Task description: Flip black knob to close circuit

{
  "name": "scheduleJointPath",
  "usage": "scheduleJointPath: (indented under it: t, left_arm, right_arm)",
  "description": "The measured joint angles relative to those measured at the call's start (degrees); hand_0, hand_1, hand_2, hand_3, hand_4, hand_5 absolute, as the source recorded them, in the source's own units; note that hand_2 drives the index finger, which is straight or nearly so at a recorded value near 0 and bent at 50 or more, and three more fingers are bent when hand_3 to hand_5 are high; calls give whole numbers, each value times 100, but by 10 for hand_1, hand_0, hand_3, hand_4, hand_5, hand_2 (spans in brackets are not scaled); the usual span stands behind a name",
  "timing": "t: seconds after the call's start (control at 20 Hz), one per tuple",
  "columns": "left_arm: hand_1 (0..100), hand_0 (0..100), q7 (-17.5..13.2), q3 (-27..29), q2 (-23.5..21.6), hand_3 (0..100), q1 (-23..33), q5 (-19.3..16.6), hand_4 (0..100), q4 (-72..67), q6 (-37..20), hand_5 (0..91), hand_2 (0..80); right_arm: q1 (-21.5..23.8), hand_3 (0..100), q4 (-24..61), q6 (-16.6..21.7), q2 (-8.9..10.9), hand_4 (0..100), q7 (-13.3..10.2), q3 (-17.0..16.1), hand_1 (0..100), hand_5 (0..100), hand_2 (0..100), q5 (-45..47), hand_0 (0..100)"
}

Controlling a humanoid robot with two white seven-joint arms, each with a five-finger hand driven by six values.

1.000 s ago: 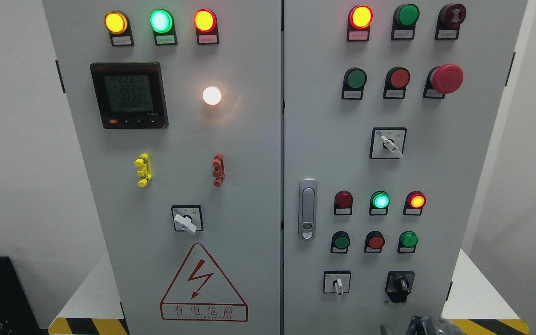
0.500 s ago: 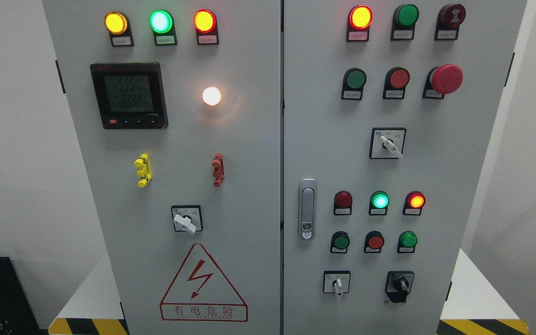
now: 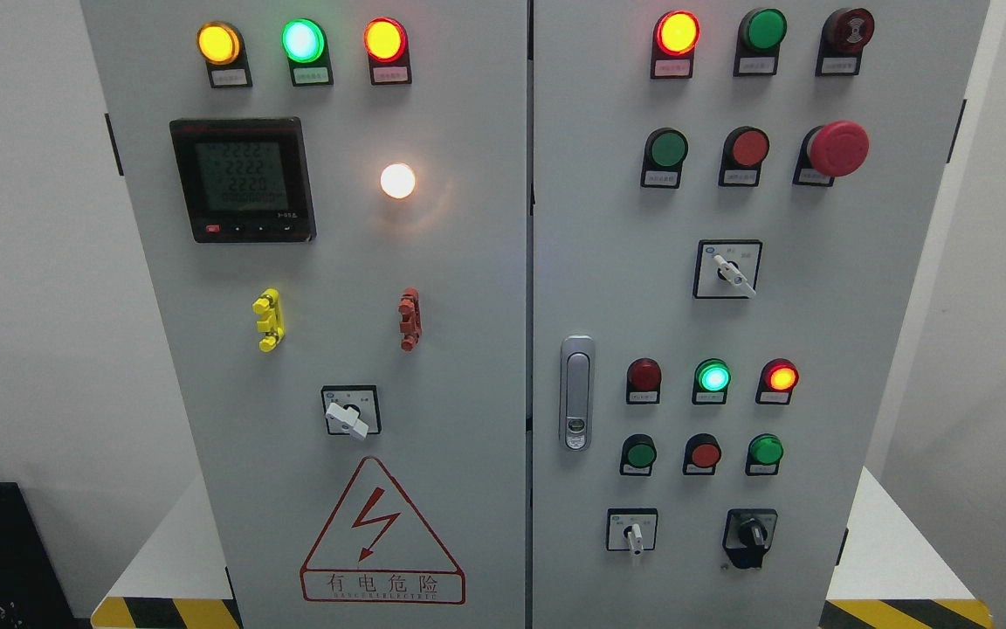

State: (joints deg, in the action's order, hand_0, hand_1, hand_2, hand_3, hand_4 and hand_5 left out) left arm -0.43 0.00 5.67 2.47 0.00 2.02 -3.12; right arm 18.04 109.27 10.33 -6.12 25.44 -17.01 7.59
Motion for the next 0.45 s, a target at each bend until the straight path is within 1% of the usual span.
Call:
scheduleJointPath:
  t: [0.4, 0.45]
  left_arm:
    - [0, 0, 0, 0, 0, 48, 0, 0, 25, 0, 0, 0, 0]
    - [0, 0, 0, 0, 0, 48, 0, 0, 28, 0, 0, 0, 0]
  right_arm:
    - [153, 91, 1, 111, -13, 103, 37, -68, 0, 0, 4, 173, 0]
    - [160, 96, -1, 114, -14, 106, 69, -72, 0, 3, 9, 182, 0]
